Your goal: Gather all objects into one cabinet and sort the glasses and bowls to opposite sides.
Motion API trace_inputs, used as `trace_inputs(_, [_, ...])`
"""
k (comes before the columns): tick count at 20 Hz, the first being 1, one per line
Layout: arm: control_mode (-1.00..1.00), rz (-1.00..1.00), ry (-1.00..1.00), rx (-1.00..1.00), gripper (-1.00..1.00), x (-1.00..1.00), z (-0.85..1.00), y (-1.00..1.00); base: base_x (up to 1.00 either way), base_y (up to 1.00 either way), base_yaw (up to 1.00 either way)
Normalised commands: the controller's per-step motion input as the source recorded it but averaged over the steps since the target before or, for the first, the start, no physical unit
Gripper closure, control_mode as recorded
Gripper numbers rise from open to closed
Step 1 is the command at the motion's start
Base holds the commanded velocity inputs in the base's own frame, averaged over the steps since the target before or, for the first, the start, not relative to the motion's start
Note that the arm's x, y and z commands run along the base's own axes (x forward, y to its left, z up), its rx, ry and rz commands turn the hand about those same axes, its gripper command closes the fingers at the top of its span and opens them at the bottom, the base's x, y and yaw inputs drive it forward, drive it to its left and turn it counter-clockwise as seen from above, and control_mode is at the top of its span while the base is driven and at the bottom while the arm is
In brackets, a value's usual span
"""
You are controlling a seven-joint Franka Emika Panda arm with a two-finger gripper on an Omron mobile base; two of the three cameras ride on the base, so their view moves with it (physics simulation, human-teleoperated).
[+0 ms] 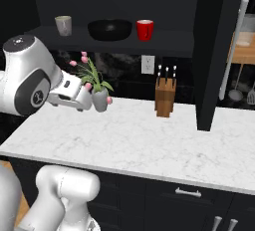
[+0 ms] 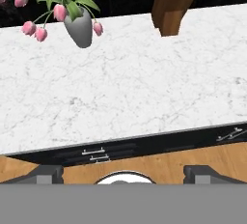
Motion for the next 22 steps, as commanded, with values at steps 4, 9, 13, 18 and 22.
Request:
trace_inputs(4, [-1.00,0.00,0.00,0.00,-1.00,-0.03,0.34,0.00,0.00,0.00,0.00])
trace_inputs(9, [-1.00,0.00,0.00,0.00,-1.00,-0.25,0.01,0.00,0.00,0.00,0.00])
trace_inputs(13, [-1.00,0.00,0.00,0.00,-1.00,-0.38,-0.05,0.00,0.00,0.00,0.00])
trace_inputs(18, [1.00,0.00,0.00,0.00,-1.00,-0.07,-0.02,0.00,-0.55,-0.05,0.00])
trace_inputs(22, [1.00,0.00,0.00,0.00,-1.00,0.00,0.00,0.00,-1.00,-0.23,0.00])
